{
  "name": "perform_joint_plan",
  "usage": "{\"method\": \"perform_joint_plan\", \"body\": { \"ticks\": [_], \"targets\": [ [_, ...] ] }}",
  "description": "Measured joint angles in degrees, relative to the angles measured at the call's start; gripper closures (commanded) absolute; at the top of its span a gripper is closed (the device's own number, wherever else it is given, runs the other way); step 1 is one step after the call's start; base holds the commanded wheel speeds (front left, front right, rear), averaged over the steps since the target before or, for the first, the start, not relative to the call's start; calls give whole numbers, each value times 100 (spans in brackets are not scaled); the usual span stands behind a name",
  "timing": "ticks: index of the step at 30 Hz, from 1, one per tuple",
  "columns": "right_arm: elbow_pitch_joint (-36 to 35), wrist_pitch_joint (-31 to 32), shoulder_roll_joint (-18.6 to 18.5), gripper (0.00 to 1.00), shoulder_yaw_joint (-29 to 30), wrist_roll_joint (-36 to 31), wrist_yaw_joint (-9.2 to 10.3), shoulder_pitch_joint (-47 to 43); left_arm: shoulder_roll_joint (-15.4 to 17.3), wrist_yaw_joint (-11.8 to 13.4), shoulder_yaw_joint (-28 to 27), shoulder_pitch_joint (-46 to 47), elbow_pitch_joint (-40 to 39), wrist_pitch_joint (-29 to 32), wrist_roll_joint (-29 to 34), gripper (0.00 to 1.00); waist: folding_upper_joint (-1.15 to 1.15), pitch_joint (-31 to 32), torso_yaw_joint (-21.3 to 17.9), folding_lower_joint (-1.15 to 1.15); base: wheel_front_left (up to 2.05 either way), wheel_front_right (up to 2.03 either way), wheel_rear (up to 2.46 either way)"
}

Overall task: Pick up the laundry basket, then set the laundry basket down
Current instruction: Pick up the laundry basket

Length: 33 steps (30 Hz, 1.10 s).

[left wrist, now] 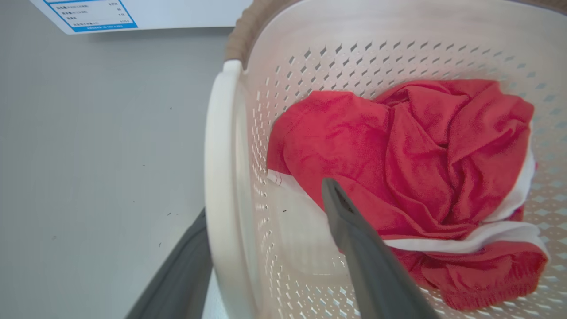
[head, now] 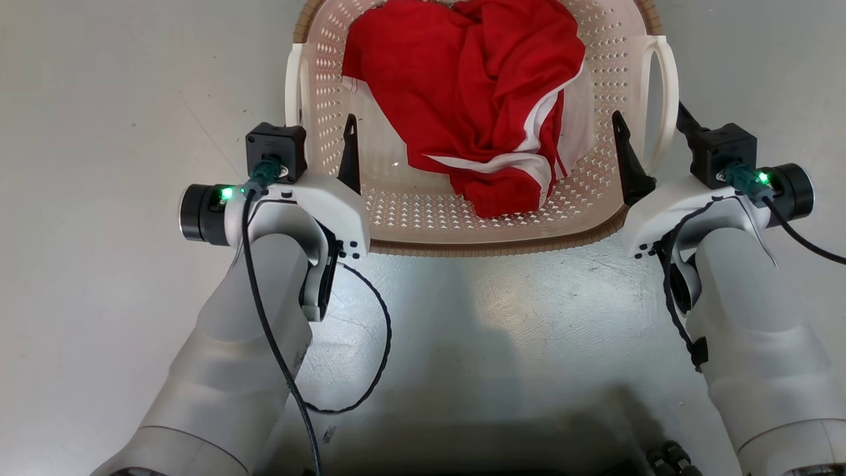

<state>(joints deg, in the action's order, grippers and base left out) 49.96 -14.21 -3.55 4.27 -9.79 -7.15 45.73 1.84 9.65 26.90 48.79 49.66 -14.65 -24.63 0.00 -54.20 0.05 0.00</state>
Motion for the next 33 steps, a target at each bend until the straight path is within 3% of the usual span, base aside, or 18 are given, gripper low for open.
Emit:
{"method": "perform_joint_plan", "body": {
  "ticks": [1, 2, 3, 18, 33],
  "targets": [
    [0, 0, 0, 0, 2, 9, 0, 2, 2, -1, 33, 2, 25, -1, 12, 6, 0, 1, -6, 0, 0, 0, 0],
    [8, 0, 0, 100, 4, 38, 0, 9, 2, -9, 59, 2, 66, -3, 24, 56, 0, 1, -11, 0, 0, 0, 0],
    [47, 0, -7, 100, -20, 47, 0, 16, 2, -9, 80, 3, 90, -4, 34, 100, 0, -1, -15, 0, 0, 0, 0],
    [285, -9, -85, 100, -249, 443, 8, 20, 97, 147, 420, 114, 269, 0, -253, 100, 0, 51, -58, 0, 0, 0, 0],
    [691, -9, -73, 100, -367, 535, 8, -70, 34, 293, 530, -69, 513, 1, -544, 100, 0, 690, 33, 0, 0, 0, 0]
  ]
}}
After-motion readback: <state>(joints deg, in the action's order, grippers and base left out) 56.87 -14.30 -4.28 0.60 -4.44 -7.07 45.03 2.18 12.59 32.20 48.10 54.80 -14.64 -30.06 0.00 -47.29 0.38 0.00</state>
